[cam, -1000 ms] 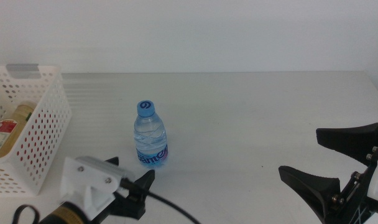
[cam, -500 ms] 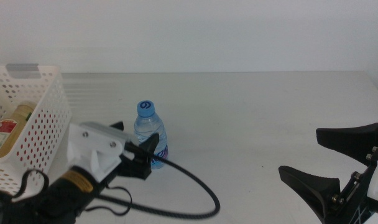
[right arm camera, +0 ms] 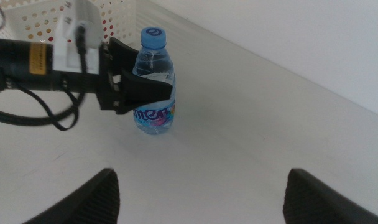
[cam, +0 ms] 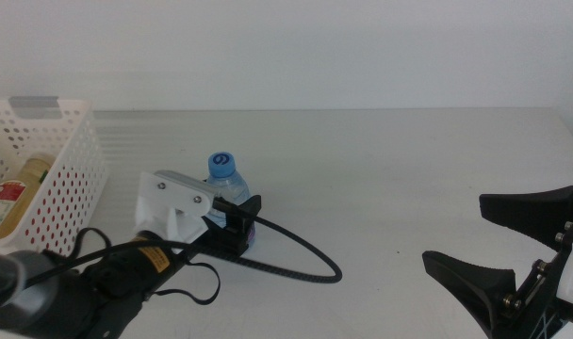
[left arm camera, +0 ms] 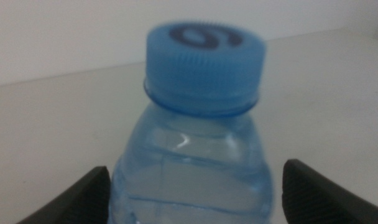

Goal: Use arms to grab the bottles and put them into the dustbin to the left of the table.

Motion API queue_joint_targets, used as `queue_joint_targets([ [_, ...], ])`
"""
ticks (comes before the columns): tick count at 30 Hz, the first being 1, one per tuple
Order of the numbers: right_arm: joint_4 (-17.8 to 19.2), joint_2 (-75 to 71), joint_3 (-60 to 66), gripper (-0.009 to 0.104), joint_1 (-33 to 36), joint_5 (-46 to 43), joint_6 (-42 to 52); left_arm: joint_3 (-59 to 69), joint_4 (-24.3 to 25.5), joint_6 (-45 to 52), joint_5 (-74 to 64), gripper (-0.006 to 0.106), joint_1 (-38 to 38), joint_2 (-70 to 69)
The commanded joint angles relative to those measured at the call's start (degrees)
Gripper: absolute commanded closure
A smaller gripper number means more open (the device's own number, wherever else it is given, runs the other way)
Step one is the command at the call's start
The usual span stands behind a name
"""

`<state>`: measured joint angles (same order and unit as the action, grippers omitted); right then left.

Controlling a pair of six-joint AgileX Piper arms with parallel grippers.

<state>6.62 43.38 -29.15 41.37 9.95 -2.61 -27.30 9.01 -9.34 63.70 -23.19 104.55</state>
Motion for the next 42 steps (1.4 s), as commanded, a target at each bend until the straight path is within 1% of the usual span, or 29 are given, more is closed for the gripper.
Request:
queue_joint_targets([
  [1,0.59,-0.42,-1.69,0.023,0.2,-4.04,0.56,-2.13,0.07,-1.0,6.01,0.01,0.02,0.01],
  [12,0.59,-0.42,-1.69,0.023,0.2,-4.04,0.56,-7.09,-0.91,-0.86,6.53,0.011,0.02,7.03],
  [13,0.59,-0.42,-1.69,0.023,0.2,-4.04,0.56,-7.09,-1.34,-0.91,6.61,0.013,0.02,7.03],
  [15,0.59,-0.42,-1.69,0.023,0.2,-4.04,0.56,-7.09,-1.47,-0.91,6.94,0.021,0.02,7.03],
  [17,0.59,-0.42,-1.69,0.023,0.2,-4.04,0.56,-7.09,-1.06,-1.2,7.25,0.036,0.02,6.96],
  [20,0.59,-0.42,-1.69,0.023,0.2,-4.04,0.56,-5.97,-0.52,-2.38,6.93,0.07,0.02,5.51],
  [22,0.59,-0.42,-1.69,0.023,0.2,-4.04,0.56,-4.43,-1.06,-2.45,6.34,0.09,0.02,3.19],
  [23,0.59,-0.42,-1.69,0.023,0.2,-4.04,0.56,-3.49,-1.62,-2.38,5.35,0.1,0.02,1.67],
  [24,0.59,-0.42,-1.69,0.023,0.2,-4.04,0.56,-2.57,-2.04,-2.3,4.0,0.106,0.02,0.27],
  [28,0.59,-0.42,-1.69,0.023,0.2,-4.04,0.56,-0.01,-3.48,-1.91,-4.2,0.106,0.02,-7.23],
  [30,0.59,-0.42,-1.69,0.023,0.2,-4.04,0.56,0.6,-3.09,-1.48,-7.96,0.106,0.02,-11.43],
  [32,0.59,-0.42,-1.69,0.023,0.2,-4.04,0.56,0.7,-0.84,-2.69,-13.62,0.106,0.02,-16.17],
  [35,0.59,-0.42,-1.69,0.023,0.2,-4.04,0.56,-0.3,2.88,-7.32,-24.28,0.106,0.02,-23.64],
  [37,0.59,-0.42,-1.69,0.023,0.2,-4.04,0.56,-1.7,4.44,-8.64,-31.75,0.106,0.02,-28.12],
  [42,0.59,-0.42,-1.69,0.023,0.2,-4.04,0.56,-7.98,6.11,-8.65,-53.17,0.106,0.02,-36.72],
])
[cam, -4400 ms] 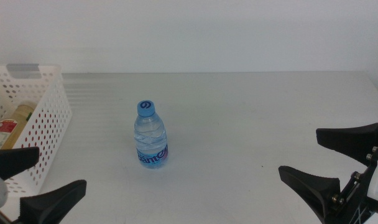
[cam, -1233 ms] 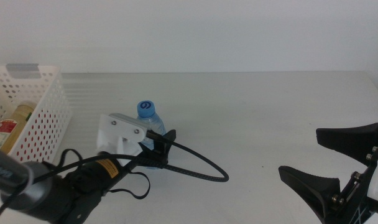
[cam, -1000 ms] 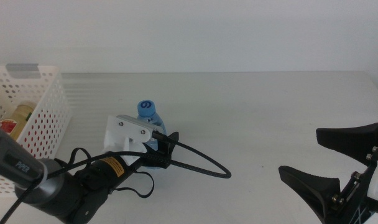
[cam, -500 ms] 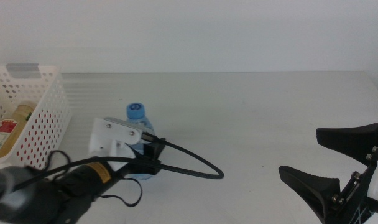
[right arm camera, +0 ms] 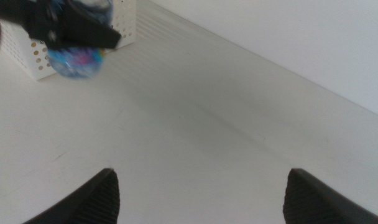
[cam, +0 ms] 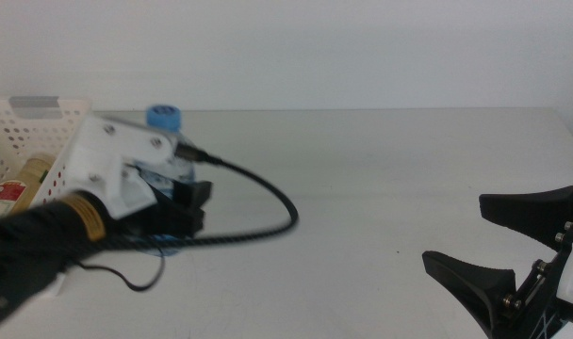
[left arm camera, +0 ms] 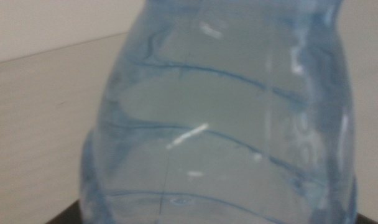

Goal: Use arms to grab the bottles and put them into the dustbin to the left of the table.

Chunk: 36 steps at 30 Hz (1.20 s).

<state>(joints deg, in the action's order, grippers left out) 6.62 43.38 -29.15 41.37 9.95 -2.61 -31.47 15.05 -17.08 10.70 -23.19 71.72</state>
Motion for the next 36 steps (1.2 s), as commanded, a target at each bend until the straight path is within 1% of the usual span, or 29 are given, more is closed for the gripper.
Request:
queue_joint_targets([
  [1,0.59,-0.42,-1.69,0.023,0.2,-4.04,0.56,-5.33,0.07,-0.9,-4.49,0.106,0.02,-5.08],
  [6,0.59,-0.42,-1.69,0.023,0.2,-4.04,0.56,-13.5,0.82,-0.39,-22.98,0.106,0.4,-7.24],
  [8,0.59,-0.42,-1.69,0.023,0.2,-4.04,0.56,-17.4,1.49,1.74,-30.37,0.106,1.83,-6.68],
  [10,0.59,-0.42,-1.69,0.023,0.2,-4.04,0.56,-21.03,-0.4,5.28,-36.97,0.106,3.6,-5.79],
  [13,0.59,-0.42,-1.69,0.023,0.2,-4.04,0.56,-27.53,-7.13,15.43,-45.59,0.106,7.21,-4.02],
  [15,0.59,-0.42,-1.69,0.023,0.2,-4.04,0.56,-31.66,-13.46,23.31,-50.11,0.106,10.87,-2.42],
  [18,0.59,-0.42,-1.69,0.023,0.2,-4.04,0.56,-37.05,-21.7,32.08,-55.35,0.106,17.05,0.55],
  [20,0.59,-0.42,-1.69,0.023,0.2,-4.04,0.56,-40.5,-25.22,34.97,-59.13,0.106,20.77,3.14],
  [21,0.59,-0.42,-1.69,0.023,0.2,-4.04,0.56,-42.28,-26.01,36.04,-60.94,0.106,22.75,4.46],
  [23,0.59,-0.42,-1.69,0.023,0.2,-4.04,0.56,-45.76,-26.28,37.41,-63.82,0.106,25.86,6.67],
  [26,0.59,-0.42,-1.69,0.023,0.2,-4.04,0.56,-49.94,-25.29,38.29,-66.91,0.106,30.45,9.79],
  [30,0.59,-0.42,-1.69,0.023,0.2,-4.04,0.56,-53.84,-24.39,38.35,-68.41,0.106,35.32,13.61],
  [36,0.59,-0.42,-1.69,0.023,0.2,-4.04,0.56,-56.47,-23.86,39.06,-68.39,0.106,39.25,19.21],
])
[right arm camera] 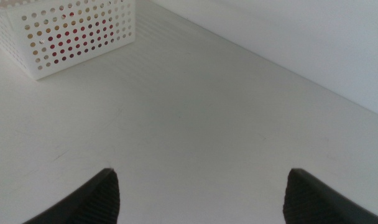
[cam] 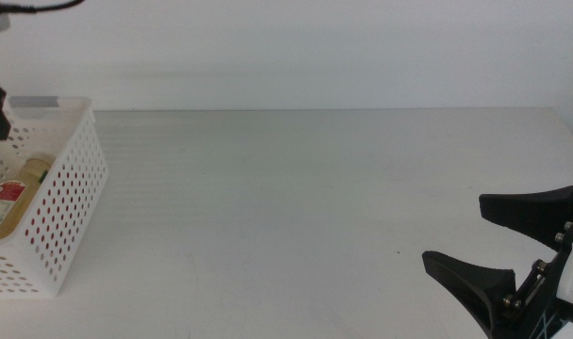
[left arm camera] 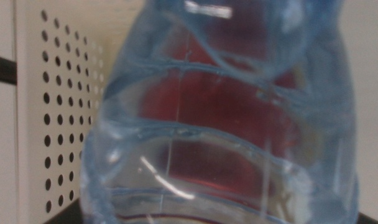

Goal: Use arms to grab the bottles and put them into the dustbin to the left of the table.

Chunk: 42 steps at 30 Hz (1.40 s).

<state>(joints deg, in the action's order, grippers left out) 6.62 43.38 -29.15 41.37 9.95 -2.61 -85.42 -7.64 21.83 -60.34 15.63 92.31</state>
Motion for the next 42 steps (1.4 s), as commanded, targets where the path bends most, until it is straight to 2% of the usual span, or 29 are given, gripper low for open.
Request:
queue_joint_targets([
  [1,0.59,-0.42,-1.69,0.023,0.2,-4.04,0.56,-2.52,-1.3,0.27,2.7,0.106,0.58,-0.57],
  [10,0.59,-0.42,-1.69,0.023,0.2,-4.04,0.56,-2.47,0.11,0.27,2.69,0.105,0.58,8.21],
  [14,0.59,-0.42,-1.69,0.023,0.2,-4.04,0.56,-2.4,-0.95,0.27,2.44,0.098,0.58,10.38],
  [16,0.59,-0.42,-1.69,0.023,0.2,-4.04,0.56,-2.4,-1.43,1.03,2.22,0.09,0.58,10.95],
  [19,0.59,-0.42,-1.69,0.023,0.2,-4.04,0.56,-2.4,-2.33,2.04,0.92,0.069,0.58,11.53],
  [24,0.59,-0.42,-1.69,0.023,0.2,-4.04,0.56,-2.4,-2.41,2.75,0.71,0.015,0.58,11.72],
  [25,0.59,-0.42,-1.69,0.023,0.2,-4.04,0.56,-2.4,-2.68,2.75,0.71,0.01,0.53,11.72],
  [37,0.59,-0.42,-1.69,0.023,0.2,-4.04,0.56,-2.45,-3.8,3.07,-3.1,0.01,0.49,7.31],
  [42,0.59,-0.42,-1.69,0.023,0.2,-4.04,0.56,-2.45,-6.56,4.51,-3.56,0.01,0.49,2.29],
])
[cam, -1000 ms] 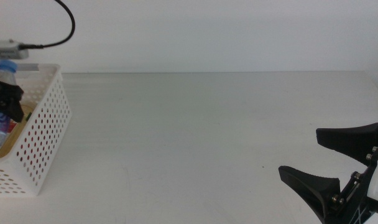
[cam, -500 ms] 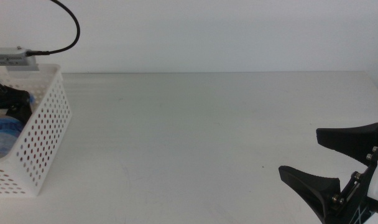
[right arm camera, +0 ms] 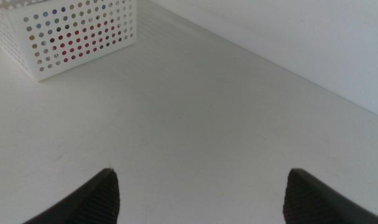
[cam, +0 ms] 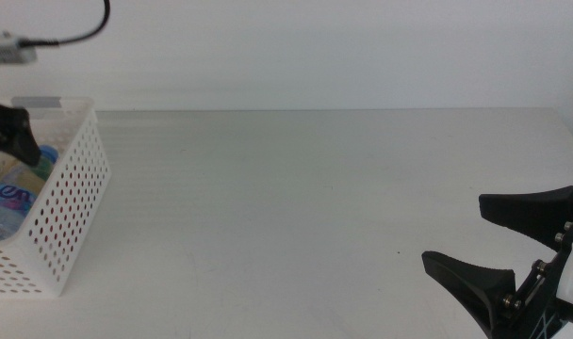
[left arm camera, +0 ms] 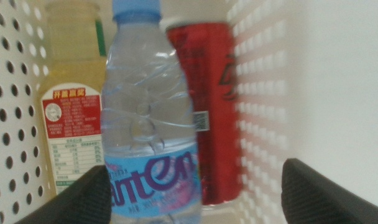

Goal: Use arms to grab the bottles and put them into the dustbin to the left of the table.

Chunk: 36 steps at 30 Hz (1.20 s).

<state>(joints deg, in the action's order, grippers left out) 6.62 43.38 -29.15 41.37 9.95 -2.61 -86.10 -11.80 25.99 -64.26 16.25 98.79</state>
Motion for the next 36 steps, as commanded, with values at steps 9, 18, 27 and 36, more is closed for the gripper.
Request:
queue_joint_targets([
  [9,0.59,-0.42,-1.69,0.023,0.2,-4.04,0.56,-1.78,-9.8,4.11,-1.08,0.01,-0.13,-12.57],
  [18,0.59,-0.42,-1.69,0.023,0.2,-4.03,0.56,-1.72,-11.78,7.01,2.23,0.01,-6.11,-19.47],
  [27,0.59,-0.37,-1.69,0.023,0.2,-4.02,0.56,-1.72,3.13,-6.88,15.16,0.01,-23.61,-31.06],
  [36,0.59,-0.37,-1.69,0.023,0.2,-4.02,0.56,-1.72,3.76,-10.95,15.07,0.01,-27.54,-36.48],
])
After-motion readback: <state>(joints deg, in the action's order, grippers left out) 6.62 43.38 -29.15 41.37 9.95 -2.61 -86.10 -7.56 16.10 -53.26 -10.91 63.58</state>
